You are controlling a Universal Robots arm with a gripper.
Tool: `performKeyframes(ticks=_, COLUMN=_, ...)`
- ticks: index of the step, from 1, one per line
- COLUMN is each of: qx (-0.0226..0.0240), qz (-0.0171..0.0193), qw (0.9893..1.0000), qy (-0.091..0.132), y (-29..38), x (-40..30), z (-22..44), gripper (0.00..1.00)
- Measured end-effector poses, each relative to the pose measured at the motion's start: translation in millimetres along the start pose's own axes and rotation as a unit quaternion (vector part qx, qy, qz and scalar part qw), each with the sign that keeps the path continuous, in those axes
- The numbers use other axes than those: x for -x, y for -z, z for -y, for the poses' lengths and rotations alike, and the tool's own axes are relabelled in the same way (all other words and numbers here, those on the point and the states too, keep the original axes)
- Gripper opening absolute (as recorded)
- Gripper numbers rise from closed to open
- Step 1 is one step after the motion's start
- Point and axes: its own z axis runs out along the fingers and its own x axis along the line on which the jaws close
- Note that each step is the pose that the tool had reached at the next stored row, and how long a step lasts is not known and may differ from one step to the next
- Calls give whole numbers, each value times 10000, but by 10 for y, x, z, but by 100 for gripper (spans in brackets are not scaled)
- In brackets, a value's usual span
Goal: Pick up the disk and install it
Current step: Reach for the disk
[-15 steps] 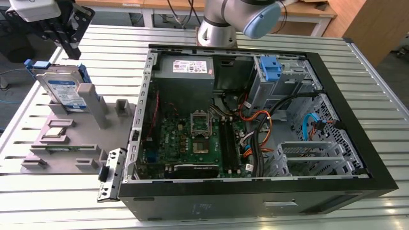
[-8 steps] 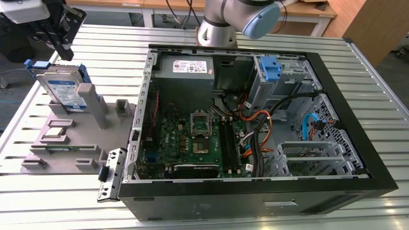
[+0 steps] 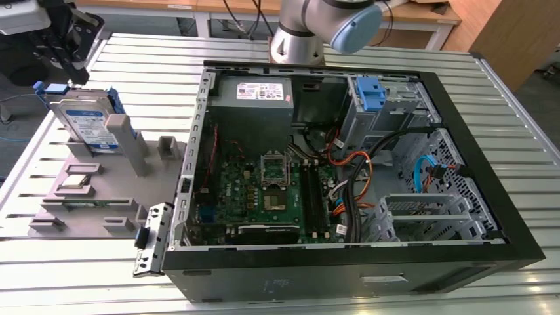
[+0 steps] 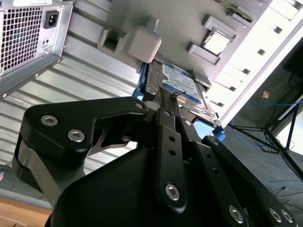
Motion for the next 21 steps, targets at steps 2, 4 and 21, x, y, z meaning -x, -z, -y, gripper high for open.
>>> performKeyframes(ticks=2, qx=1, qz=1, qw=10000, qy=0, y=-17, x=-32, z=-5, gripper=10)
performKeyframes(ticks=4, qx=0, qz=0, qw=10000, qy=0, y=-38, x=-55, z=-15, gripper=10)
performKeyframes(ticks=21, qx=0, qz=-1, qw=10000, qy=-1, y=-180, x=-241, z=-143, gripper=10)
